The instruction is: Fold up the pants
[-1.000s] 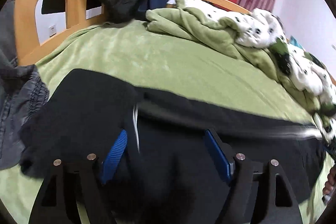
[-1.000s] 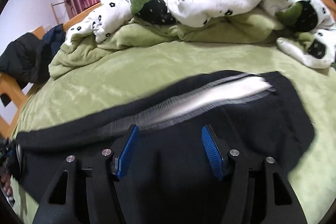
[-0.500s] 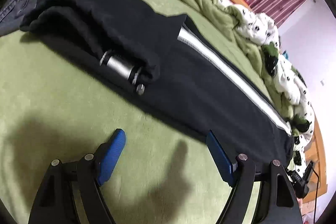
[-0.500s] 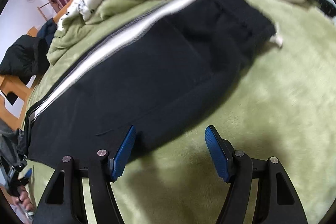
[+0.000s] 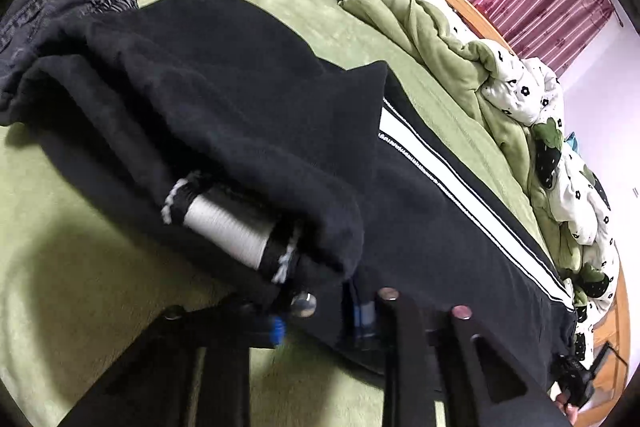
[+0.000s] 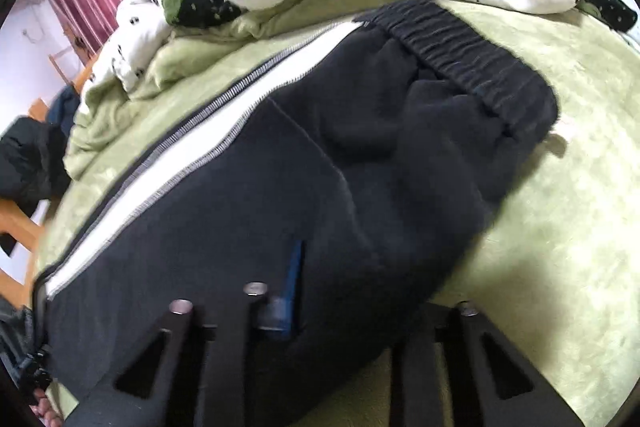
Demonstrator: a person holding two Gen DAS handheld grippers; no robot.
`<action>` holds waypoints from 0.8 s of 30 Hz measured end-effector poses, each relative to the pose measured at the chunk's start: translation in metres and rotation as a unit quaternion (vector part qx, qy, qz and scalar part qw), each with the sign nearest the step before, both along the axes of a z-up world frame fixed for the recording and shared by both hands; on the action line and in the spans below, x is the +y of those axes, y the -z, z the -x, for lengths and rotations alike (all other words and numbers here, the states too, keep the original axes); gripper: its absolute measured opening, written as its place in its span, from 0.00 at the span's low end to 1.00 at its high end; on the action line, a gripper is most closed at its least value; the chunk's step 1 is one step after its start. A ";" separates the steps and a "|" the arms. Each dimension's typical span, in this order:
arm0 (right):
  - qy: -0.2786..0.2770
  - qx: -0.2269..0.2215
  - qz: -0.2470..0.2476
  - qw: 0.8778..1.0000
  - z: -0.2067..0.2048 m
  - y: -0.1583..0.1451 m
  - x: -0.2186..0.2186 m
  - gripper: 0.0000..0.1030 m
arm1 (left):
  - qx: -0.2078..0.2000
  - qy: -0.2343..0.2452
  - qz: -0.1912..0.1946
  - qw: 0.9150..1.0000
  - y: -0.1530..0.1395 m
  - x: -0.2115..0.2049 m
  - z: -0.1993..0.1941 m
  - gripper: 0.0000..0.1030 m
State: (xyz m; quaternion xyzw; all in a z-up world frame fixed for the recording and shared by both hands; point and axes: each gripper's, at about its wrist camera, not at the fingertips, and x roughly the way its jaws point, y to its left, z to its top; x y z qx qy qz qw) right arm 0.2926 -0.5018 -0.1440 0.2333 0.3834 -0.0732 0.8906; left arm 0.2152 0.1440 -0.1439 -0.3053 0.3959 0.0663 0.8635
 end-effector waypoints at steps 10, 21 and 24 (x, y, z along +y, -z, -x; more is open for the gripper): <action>-0.002 -0.061 -0.006 0.998 0.100 -0.060 -0.016 0.10 | -0.017 0.023 -0.016 0.999 -0.028 -0.023 0.078 0.09; 0.020 -0.055 0.004 0.998 0.267 -0.046 -0.103 0.10 | 0.004 0.104 -0.007 0.995 -0.031 -0.110 0.215 0.09; 0.028 -0.046 -0.009 0.999 0.284 -0.037 -0.117 0.11 | 0.009 0.115 -0.047 0.992 -0.029 -0.124 0.223 0.10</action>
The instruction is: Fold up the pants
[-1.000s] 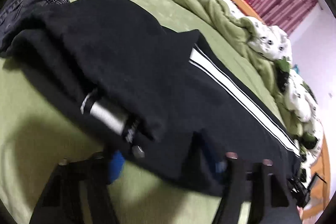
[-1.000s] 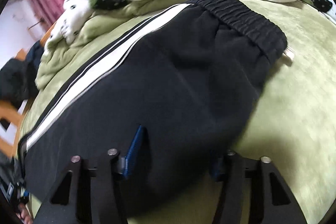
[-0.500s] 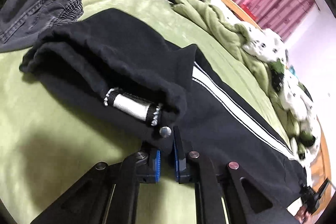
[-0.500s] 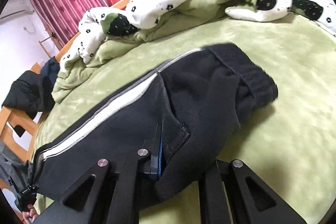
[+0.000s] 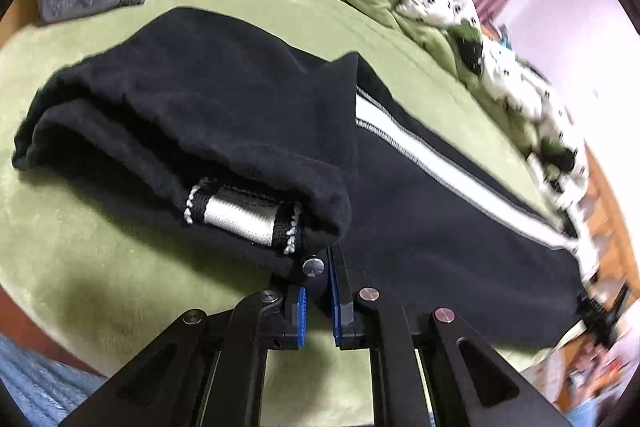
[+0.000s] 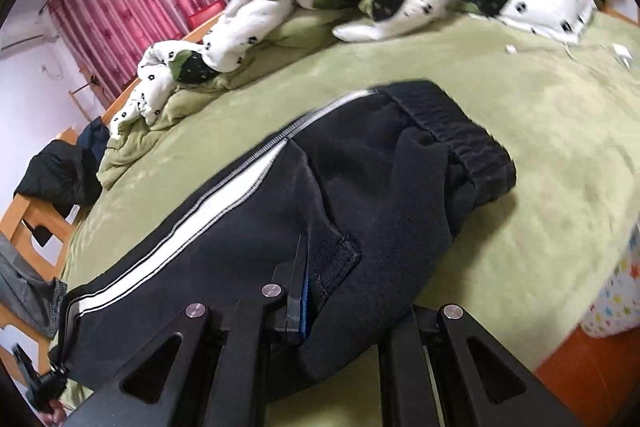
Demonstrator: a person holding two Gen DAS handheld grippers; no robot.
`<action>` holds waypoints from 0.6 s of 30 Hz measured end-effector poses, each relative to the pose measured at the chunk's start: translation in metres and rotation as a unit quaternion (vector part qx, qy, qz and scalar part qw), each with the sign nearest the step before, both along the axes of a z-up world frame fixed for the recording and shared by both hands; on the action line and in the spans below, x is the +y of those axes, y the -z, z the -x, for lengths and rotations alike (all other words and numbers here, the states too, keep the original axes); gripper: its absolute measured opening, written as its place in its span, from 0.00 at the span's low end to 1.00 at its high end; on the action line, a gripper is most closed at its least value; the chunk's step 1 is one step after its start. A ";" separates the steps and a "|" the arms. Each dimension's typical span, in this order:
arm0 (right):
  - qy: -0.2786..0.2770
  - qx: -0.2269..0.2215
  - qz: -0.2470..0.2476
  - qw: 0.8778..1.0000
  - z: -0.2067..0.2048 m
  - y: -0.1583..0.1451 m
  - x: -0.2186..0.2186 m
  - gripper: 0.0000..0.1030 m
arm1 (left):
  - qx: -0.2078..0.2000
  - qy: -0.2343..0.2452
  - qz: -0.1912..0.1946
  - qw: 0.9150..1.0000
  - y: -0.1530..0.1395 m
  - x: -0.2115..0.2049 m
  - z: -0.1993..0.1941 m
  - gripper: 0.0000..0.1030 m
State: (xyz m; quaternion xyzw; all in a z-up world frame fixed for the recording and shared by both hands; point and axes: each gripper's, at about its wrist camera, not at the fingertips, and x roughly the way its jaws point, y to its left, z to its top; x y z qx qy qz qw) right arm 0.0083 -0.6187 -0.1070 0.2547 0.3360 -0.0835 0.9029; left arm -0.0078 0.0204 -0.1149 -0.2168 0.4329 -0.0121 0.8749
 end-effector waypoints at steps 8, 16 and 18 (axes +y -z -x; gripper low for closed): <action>0.021 0.018 0.026 0.999 0.026 0.015 -0.007 0.58 | 0.023 0.015 -0.046 0.999 0.002 -0.005 0.020 0.50; 0.079 -0.005 -0.103 0.992 -0.012 0.027 -0.058 0.54 | -0.031 0.009 -0.094 0.995 -0.025 -0.007 0.059 0.51; 0.113 -0.007 -0.067 0.991 -0.019 0.012 -0.068 0.31 | -0.038 0.006 -0.106 0.994 -0.036 -0.003 0.058 0.51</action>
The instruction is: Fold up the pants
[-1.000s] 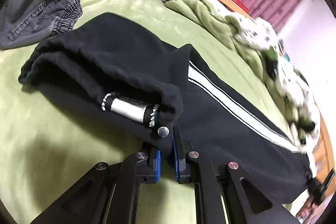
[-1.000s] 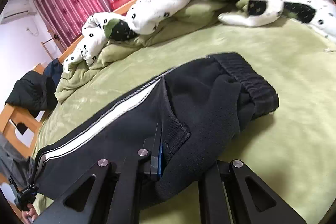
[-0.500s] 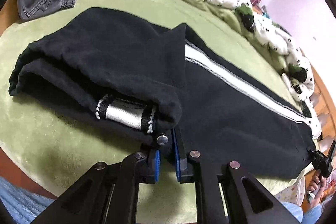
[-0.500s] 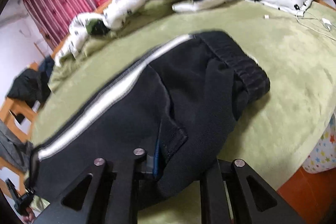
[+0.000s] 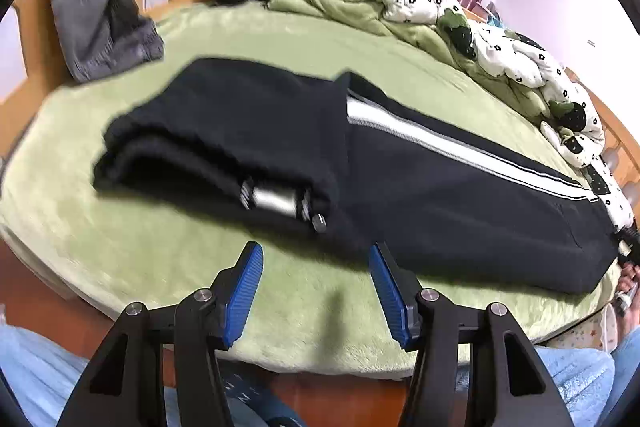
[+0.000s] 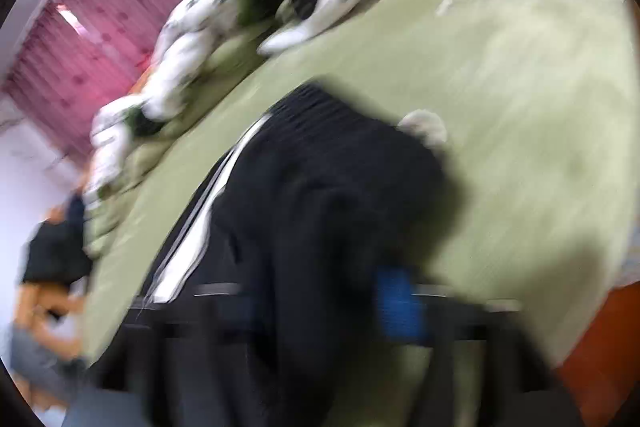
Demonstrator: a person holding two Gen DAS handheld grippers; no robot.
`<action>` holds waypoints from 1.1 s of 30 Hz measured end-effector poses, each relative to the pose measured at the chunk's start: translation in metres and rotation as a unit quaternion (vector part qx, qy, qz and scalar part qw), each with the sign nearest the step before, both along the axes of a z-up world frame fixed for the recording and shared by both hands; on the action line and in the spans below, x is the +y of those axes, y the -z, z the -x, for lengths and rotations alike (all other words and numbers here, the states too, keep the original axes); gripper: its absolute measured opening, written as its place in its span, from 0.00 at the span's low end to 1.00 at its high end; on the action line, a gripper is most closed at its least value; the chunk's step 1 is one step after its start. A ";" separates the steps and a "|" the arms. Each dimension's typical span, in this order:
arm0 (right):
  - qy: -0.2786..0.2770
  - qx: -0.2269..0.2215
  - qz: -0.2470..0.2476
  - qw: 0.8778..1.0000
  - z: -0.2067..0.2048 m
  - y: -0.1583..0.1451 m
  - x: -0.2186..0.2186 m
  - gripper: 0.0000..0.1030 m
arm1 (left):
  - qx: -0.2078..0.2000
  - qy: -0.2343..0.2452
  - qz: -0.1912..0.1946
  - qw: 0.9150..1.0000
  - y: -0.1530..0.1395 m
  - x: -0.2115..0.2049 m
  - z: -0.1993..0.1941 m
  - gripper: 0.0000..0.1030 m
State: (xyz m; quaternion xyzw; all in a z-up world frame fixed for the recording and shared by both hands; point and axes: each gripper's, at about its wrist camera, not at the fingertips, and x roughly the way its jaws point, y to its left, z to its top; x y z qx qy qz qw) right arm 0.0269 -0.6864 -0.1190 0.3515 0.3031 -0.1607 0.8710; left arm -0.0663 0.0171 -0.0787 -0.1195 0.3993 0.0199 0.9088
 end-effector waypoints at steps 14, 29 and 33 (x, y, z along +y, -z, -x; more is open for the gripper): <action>-0.006 0.057 0.118 0.991 0.054 -0.023 0.038 0.46 | 0.005 -0.006 -0.068 0.998 0.021 -0.010 -0.055 0.10; -0.182 0.018 0.138 0.973 -0.042 -0.102 0.247 0.50 | -0.054 -0.027 -0.025 0.998 -0.031 0.109 -0.145 0.65; -0.249 0.033 0.161 0.954 -0.075 -0.112 0.313 0.50 | -0.070 -0.040 -0.004 0.997 -0.023 0.135 -0.141 0.78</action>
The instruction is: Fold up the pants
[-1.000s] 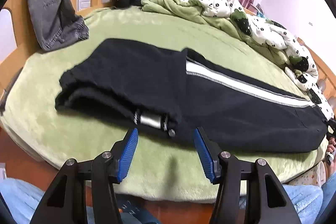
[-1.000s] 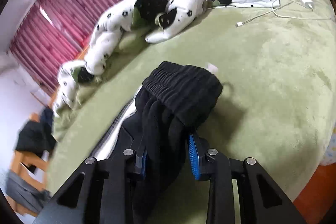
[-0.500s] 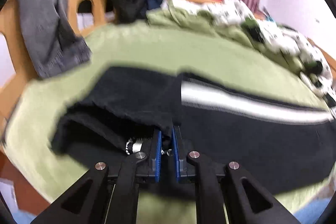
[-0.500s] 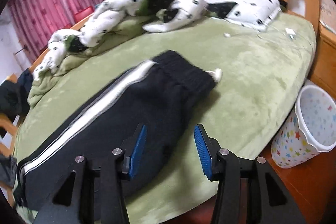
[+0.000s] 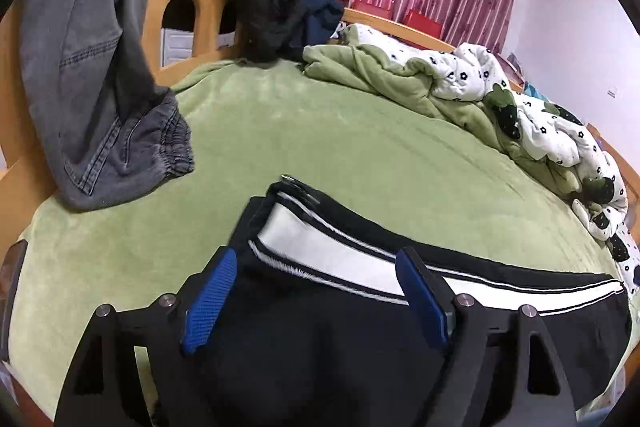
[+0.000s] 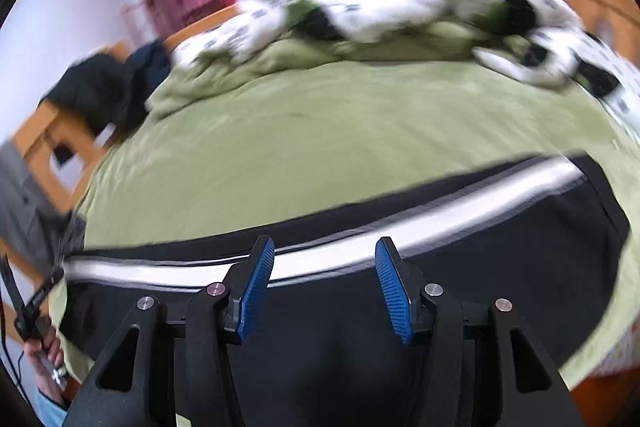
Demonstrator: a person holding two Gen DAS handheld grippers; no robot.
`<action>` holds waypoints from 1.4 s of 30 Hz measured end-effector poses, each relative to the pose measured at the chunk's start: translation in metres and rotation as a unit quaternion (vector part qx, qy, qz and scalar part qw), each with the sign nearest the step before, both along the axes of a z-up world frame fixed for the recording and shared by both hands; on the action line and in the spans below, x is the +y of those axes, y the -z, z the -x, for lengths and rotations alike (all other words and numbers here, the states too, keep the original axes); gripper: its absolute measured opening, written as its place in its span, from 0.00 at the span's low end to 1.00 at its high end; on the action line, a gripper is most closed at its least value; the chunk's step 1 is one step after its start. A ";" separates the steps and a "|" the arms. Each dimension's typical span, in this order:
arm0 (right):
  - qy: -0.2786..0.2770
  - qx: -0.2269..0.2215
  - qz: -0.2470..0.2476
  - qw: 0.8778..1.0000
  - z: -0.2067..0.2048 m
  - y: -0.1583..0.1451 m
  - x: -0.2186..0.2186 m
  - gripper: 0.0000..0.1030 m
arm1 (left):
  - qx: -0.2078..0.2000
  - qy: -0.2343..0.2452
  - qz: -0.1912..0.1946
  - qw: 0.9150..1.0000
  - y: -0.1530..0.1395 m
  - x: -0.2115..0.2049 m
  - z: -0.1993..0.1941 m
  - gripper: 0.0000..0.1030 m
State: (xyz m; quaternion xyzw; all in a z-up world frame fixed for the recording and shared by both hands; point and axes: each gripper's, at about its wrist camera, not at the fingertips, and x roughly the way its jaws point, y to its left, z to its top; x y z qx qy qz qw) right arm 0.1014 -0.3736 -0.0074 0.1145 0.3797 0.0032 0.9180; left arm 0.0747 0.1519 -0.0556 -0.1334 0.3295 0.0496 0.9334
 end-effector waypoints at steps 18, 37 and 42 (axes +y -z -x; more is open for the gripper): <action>-0.132 0.017 0.126 0.983 -0.096 0.051 0.082 0.54 | 0.046 0.016 0.013 0.999 0.035 0.049 -0.097 0.18; -0.265 0.067 0.223 0.936 -0.120 0.118 0.103 0.00 | 0.057 0.014 -0.010 0.998 0.053 0.042 -0.100 0.17; -0.261 0.045 0.224 0.938 -0.118 0.108 0.104 0.00 | 0.047 0.017 0.005 0.999 0.052 0.047 -0.096 0.17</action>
